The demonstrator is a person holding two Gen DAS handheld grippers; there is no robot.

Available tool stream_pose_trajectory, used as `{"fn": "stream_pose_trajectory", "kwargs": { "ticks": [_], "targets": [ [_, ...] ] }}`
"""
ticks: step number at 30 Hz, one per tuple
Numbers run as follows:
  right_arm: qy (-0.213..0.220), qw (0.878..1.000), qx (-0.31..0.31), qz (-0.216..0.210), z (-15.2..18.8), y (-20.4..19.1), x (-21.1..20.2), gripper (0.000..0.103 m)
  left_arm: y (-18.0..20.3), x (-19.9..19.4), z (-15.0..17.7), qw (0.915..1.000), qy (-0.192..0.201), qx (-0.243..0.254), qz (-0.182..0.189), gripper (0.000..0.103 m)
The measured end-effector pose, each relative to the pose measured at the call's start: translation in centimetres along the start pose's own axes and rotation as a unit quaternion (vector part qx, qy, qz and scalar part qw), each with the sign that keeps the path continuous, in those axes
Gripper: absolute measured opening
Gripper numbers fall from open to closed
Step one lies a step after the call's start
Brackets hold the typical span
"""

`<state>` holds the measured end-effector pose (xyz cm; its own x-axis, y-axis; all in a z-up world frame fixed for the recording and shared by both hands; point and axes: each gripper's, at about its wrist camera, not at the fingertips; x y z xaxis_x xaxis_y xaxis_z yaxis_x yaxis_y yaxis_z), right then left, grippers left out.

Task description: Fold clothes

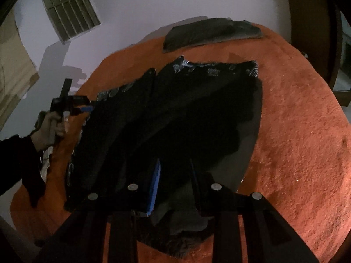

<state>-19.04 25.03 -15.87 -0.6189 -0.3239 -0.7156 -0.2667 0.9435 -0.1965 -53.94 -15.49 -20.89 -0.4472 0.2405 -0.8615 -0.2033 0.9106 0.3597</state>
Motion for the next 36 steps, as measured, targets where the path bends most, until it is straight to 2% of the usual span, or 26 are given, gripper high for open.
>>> {"fn": "stream_pose_trajectory", "kwargs": {
  "ticks": [1,3,6,8,10,11,12,13,15,16,19,24,26,27,30,33,36],
  "targets": [
    [-0.002,1.0,-0.002,0.006,0.1,0.1,-0.1,0.026,0.0,0.4,0.0,0.9997,0.002,0.006,-0.023,0.0],
    [-0.006,1.0,-0.005,0.022,0.5,0.4,-0.3,0.026,-0.5,0.4,0.2,0.9979,0.028,0.002,-0.059,0.0],
    [-0.011,0.999,0.015,0.031,1.3,1.4,-0.9,0.026,-1.5,-1.8,0.6,0.9967,0.066,-0.016,-0.045,0.0],
    [-0.021,0.999,0.031,0.032,1.8,2.2,-0.8,0.026,-2.5,-2.6,0.4,0.9972,0.062,-0.032,-0.025,0.0],
    [-0.033,0.998,0.043,0.032,2.3,3.0,-0.5,0.026,-3.6,-2.3,0.1,0.9967,0.021,-0.071,0.034,0.0],
    [-0.036,0.998,0.049,0.032,2.5,3.2,-0.2,0.026,-4.0,-1.8,0.0,0.993,-0.007,-0.095,0.07,0.0],
    [-0.041,0.997,0.059,0.029,2.6,3.5,0.1,0.026,-4.2,-1.3,0.0,0.9901,-0.025,-0.107,0.086,0.003],
    [-0.044,0.996,0.067,0.025,2.6,3.6,0.3,0.026,-4.1,-0.9,0.1,0.9891,-0.038,-0.111,0.089,0.01],
    [-0.047,0.995,0.082,0.014,2.5,3.8,0.8,0.026,-3.7,-0.1,0.3,0.9925,-0.044,-0.098,0.058,0.02],
    [-0.047,0.996,0.08,0.011,2.4,3.7,0.9,0.026,-3.7,0.1,0.3,0.9927,-0.045,-0.097,0.056,0.02],
    [-0.048,0.996,0.07,0.005,2.2,3.2,1.0,0.026,-3.9,0.5,0.3,0.9906,-0.051,-0.109,0.065,0.024],
    [-0.059,0.996,0.065,0.001,3.2,2.9,1.2,0.027,-3.4,0.6,-0.1,0.9886,-0.052,-0.119,0.077,0.024],
    [-0.063,0.995,0.072,-0.003,3.5,3.1,1.3,0.027,-2.7,0.8,-0.2,0.9906,-0.047,-0.104,0.076,0.02],
    [-0.065,0.995,0.075,-0.004,3.6,3.2,1.4,0.027,-2.3,0.8,-0.1,0.9926,-0.039,-0.094,0.067,0.0],
    [-0.061,0.995,0.078,-0.004,3.5,3.3,1.2,0.027,-2.3,-0.3,-0.1,0.9956,-0.007,-0.082,0.045,0.0],
    [-0.056,0.996,0.076,-0.002,3.4,3.3,1.0,0.027,-2.8,-1.4,-0.2,0.9946,0.005,-0.09,0.051,0.0],
    [-0.057,0.995,0.078,-0.001,3.5,3.5,1.1,0.027,-3.2,-2.0,-0.1,0.9958,0.009,-0.082,0.04,0.0]
  ]
}}
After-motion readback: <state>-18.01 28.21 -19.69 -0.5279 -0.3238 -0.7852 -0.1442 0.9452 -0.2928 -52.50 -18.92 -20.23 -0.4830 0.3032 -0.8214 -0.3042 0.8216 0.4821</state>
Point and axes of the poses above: each gripper's, at about its wrist camera, not at the fingertips, and x roughly the way its jaws point, y to its right, z to its underside, and after that the axes turned 9 degrees about -x, right-handed
